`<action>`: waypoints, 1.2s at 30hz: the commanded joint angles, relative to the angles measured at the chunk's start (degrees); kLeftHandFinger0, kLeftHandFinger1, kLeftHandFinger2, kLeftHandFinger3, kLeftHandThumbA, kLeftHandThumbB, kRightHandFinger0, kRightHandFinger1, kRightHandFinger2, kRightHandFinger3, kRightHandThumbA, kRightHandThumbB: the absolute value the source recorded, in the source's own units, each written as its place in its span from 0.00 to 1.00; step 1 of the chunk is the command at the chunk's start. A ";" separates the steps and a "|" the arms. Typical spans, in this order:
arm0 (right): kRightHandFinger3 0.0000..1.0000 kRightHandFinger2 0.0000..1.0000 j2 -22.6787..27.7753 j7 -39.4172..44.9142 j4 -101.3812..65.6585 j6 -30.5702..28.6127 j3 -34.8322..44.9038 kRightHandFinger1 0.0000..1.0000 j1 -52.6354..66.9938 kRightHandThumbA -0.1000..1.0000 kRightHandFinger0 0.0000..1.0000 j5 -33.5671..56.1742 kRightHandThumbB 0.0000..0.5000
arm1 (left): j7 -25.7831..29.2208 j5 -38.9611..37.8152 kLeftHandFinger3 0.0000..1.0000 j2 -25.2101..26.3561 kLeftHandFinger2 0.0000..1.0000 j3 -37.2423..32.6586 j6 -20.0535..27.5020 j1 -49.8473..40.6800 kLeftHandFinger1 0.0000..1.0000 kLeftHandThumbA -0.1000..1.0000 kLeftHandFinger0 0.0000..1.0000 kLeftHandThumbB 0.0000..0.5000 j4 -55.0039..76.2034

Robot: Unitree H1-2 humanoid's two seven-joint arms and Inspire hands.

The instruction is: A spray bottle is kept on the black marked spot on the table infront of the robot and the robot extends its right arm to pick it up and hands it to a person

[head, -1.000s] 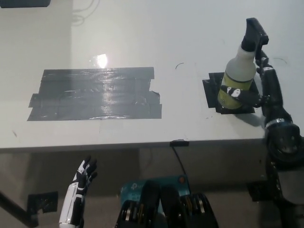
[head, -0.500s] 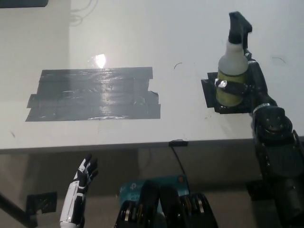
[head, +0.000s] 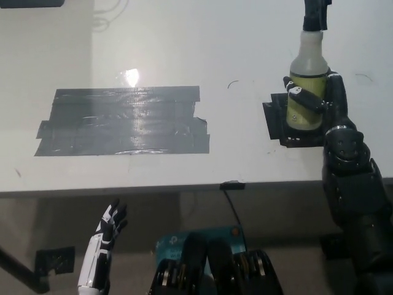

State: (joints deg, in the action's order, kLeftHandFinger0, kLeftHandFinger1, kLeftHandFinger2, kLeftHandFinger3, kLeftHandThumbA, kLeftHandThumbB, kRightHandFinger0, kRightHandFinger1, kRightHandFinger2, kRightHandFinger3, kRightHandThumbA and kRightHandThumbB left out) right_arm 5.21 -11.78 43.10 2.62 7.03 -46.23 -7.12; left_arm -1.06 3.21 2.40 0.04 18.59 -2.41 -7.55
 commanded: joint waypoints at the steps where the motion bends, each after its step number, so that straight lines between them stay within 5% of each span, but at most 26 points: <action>1: 0.83 0.76 0.27 0.68 -7.93 -2.90 -0.74 0.43 -2.34 0.00 0.06 0.99 0.24 | -0.51 -0.34 1.00 0.32 1.00 -0.55 1.93 0.64 1.00 1.00 1.00 0.63 0.65; 7: 0.93 0.90 -2.02 9.38 -21.20 9.09 -1.42 0.55 -2.77 0.00 0.07 8.20 0.24 | -0.66 0.19 1.00 0.74 1.00 -0.81 1.92 1.39 1.00 1.00 1.00 0.63 0.09; 10: 0.87 0.89 -5.82 11.46 -27.27 18.38 -0.02 0.54 -4.09 0.00 0.04 14.81 0.28 | -0.78 0.29 1.00 0.72 1.00 -1.01 1.84 1.47 1.00 1.00 1.00 0.64 -0.03; 14: 0.91 0.86 -8.25 12.54 -28.00 23.74 0.57 0.48 -5.75 0.00 0.00 17.76 0.28 | -0.78 -0.07 1.00 0.51 1.00 -1.00 1.81 1.76 1.00 1.00 1.00 0.63 -0.19; 18: 1.00 0.91 -8.90 13.64 -25.68 24.27 -1.67 0.43 -6.44 0.00 0.00 15.87 0.26 | -0.82 0.07 1.00 0.33 1.00 -1.29 1.10 2.15 1.00 1.00 1.00 0.64 0.17; 23: 0.87 0.82 -9.08 14.96 -18.71 21.36 -3.11 0.45 -6.89 0.00 0.00 14.49 0.33 | -0.62 0.34 1.00 0.47 1.00 -1.51 1.40 2.56 1.00 1.00 1.00 0.61 0.22; 36: 0.88 0.89 -9.60 15.17 -8.88 18.58 -2.44 0.50 -7.08 0.00 0.00 15.19 0.26 | -0.15 1.86 1.00 0.95 1.00 -2.28 2.13 3.03 1.00 1.00 1.00 0.58 -0.43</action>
State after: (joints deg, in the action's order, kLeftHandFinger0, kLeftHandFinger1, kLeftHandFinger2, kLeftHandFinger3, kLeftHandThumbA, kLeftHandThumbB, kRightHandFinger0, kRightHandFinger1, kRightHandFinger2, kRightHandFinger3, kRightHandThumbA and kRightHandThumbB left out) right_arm -3.84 1.20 36.19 24.40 4.26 -48.51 5.91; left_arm -1.10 4.36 2.73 -1.96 18.60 -0.23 -8.45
